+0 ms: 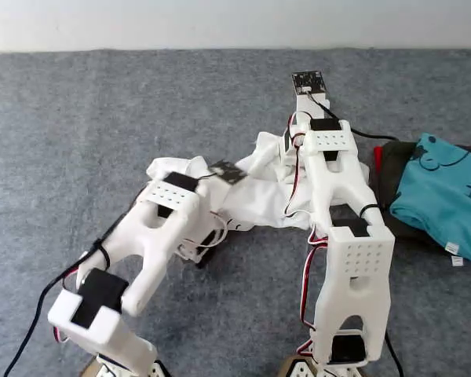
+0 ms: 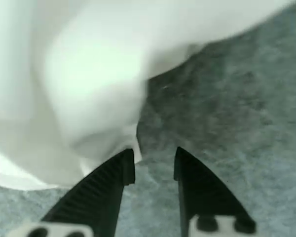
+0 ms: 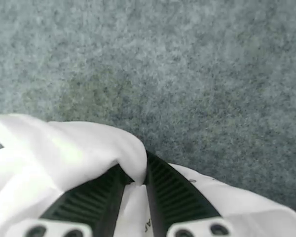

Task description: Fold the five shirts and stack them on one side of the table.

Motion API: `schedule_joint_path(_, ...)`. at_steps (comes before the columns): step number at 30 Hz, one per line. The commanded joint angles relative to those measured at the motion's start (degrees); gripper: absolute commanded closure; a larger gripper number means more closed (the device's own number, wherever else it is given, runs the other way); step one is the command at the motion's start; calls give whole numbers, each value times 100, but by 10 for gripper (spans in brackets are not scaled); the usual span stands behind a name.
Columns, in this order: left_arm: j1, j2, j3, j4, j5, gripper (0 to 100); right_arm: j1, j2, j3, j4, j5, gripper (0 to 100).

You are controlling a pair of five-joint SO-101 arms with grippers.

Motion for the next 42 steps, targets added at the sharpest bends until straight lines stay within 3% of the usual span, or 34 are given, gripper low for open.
schedule_joint_path(1, -281, 264, 13, -325, 220, 863, 84, 22, -141, -145, -44, 988)
schedule_joint_path(9, -334, 352, -418, -404, 290, 863, 75, 22, -141, -136, -44, 989)
schedule_joint_path(18, -378, -492, -1068, 677, -255, 863, 75, 22, -141, -127, -44, 989)
schedule_joint_path(28, -378, 220, -936, 457, -264, 863, 75, 22, -141, -119, -44, 989)
schedule_joint_path(34, -571, 668, -936, -18, 475, 863, 84, 22, -141, -110, -44, 988)
schedule_joint_path(42, -545, 712, -567, -44, 484, 863, 84, 22, -141, -110, -44, 987)
